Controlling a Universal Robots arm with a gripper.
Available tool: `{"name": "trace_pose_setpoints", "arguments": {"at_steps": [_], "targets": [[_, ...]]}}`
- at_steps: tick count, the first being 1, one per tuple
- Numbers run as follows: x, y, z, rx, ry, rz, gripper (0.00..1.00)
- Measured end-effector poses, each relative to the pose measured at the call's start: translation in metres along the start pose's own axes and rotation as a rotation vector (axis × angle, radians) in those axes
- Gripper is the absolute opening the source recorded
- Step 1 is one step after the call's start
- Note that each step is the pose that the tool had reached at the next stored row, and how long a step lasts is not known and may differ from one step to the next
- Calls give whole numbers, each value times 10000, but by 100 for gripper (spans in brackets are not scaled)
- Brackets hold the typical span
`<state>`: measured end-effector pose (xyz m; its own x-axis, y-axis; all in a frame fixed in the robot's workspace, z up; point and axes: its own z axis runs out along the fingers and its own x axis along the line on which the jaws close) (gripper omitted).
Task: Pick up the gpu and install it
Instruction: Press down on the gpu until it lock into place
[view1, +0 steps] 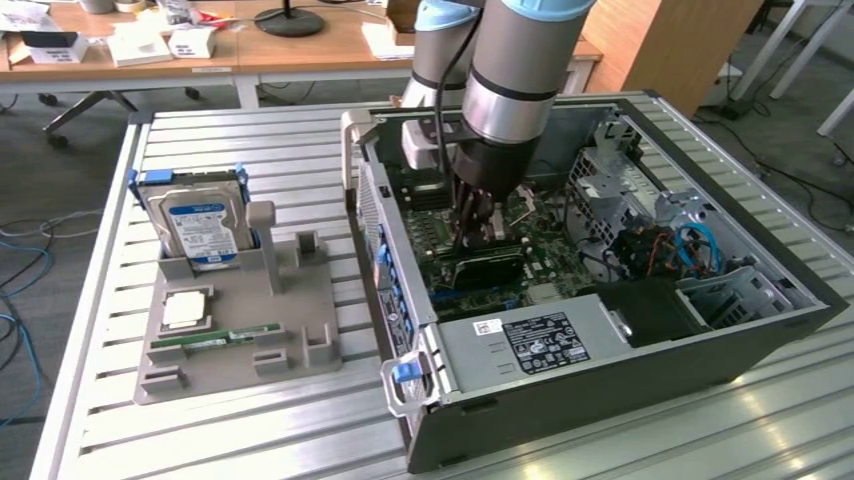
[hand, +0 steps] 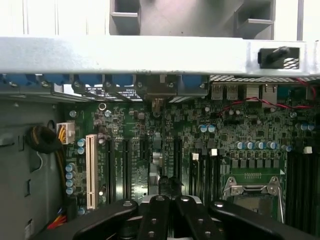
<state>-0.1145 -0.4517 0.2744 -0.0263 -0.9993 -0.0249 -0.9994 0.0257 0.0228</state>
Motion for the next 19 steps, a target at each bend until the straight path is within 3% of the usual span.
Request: {"name": "trace_pose_setpoints", "arguments": {"at_steps": [8,13,19], "targets": [[-3,-8,-111,0,0,0,11],[-3,-10,-114,0,-2,0,11],[-5,-75,-116,1,0,0,11]]}}
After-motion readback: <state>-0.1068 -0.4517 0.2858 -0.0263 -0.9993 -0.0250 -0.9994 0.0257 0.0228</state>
